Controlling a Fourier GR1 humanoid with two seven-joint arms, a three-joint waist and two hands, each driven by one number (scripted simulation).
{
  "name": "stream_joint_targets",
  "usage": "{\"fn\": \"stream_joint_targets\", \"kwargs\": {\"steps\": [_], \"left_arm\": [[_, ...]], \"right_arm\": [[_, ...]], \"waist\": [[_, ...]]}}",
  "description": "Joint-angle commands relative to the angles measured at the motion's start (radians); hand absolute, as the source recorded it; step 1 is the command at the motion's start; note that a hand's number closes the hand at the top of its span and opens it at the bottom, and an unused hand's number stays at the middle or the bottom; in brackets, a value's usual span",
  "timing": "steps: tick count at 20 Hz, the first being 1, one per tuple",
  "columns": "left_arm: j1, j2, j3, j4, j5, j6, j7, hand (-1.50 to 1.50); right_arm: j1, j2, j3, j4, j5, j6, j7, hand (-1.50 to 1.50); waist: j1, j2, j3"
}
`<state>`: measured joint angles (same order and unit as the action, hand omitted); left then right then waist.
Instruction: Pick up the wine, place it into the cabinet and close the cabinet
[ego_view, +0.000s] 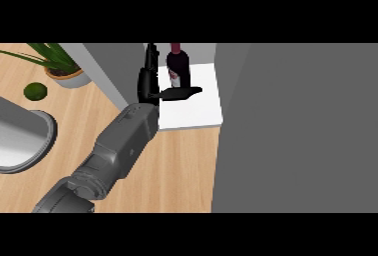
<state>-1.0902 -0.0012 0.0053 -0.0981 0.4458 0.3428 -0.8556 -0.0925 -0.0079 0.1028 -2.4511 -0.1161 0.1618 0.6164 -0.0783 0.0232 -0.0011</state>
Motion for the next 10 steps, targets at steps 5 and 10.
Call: {"fn": "stream_joint_targets", "kwargs": {"steps": [5, 10], "left_arm": [[0.067, 0.001, 0.015, -0.029, 0.070, -0.088, -0.026, -1.50], [0.101, 0.001, -0.025, -0.039, 0.099, -0.128, -0.041, -1.50]], "right_arm": [[0.022, 0.001, 0.011, -0.057, -0.046, -0.003, 0.025, -1.50], [0.006, -0.002, 0.001, -0.047, -0.039, -0.015, 0.028, -1.50]], "waist": [[0.008, -0.009, 0.000], [0.015, -0.010, 0.000]]}}
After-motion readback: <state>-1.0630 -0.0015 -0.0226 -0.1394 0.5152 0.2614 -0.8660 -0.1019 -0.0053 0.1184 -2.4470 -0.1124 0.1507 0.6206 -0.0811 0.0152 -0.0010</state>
